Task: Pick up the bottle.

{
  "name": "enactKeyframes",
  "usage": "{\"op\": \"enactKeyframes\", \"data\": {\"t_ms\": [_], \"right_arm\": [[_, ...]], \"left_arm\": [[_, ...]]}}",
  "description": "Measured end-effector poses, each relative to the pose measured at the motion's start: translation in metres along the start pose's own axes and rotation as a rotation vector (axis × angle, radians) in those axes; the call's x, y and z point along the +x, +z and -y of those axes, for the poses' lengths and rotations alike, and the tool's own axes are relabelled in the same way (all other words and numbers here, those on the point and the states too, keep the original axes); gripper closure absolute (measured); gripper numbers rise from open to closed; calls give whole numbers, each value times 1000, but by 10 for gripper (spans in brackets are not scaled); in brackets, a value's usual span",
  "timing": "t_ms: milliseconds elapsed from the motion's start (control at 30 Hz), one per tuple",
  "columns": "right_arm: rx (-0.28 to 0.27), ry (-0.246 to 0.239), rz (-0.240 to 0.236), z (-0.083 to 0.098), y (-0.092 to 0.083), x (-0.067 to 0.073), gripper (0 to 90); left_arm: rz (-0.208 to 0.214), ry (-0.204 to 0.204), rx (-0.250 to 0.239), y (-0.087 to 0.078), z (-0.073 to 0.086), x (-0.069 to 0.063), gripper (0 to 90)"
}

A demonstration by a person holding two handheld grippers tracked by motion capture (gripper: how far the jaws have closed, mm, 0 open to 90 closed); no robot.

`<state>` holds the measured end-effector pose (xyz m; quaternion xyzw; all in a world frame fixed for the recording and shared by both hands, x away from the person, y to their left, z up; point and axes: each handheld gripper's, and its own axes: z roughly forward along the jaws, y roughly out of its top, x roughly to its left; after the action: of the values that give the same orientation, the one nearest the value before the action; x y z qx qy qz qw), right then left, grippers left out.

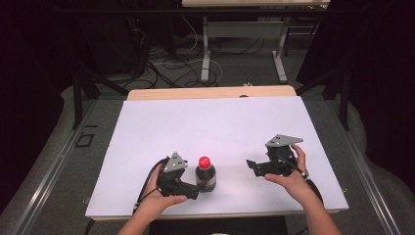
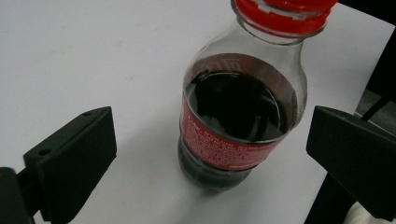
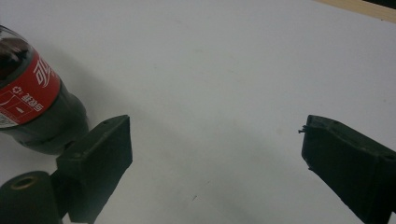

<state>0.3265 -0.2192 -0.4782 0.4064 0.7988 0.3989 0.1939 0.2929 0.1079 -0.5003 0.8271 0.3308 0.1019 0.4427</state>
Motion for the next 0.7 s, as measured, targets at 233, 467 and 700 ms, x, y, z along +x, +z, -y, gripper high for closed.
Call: {"op": "enactKeyframes", "data": {"t_ms": [233, 467, 700], "right_arm": [[3, -9, 5, 0, 0, 2, 94], [1, -9, 5, 0, 2, 4, 98], [1, -16, 0, 0, 3, 5, 110]], "left_arm": [[6, 41, 35, 22, 3, -9, 54], [2, 50, 21, 31, 3, -12, 184], [-19, 69, -10, 32, 5, -13, 282]]}}
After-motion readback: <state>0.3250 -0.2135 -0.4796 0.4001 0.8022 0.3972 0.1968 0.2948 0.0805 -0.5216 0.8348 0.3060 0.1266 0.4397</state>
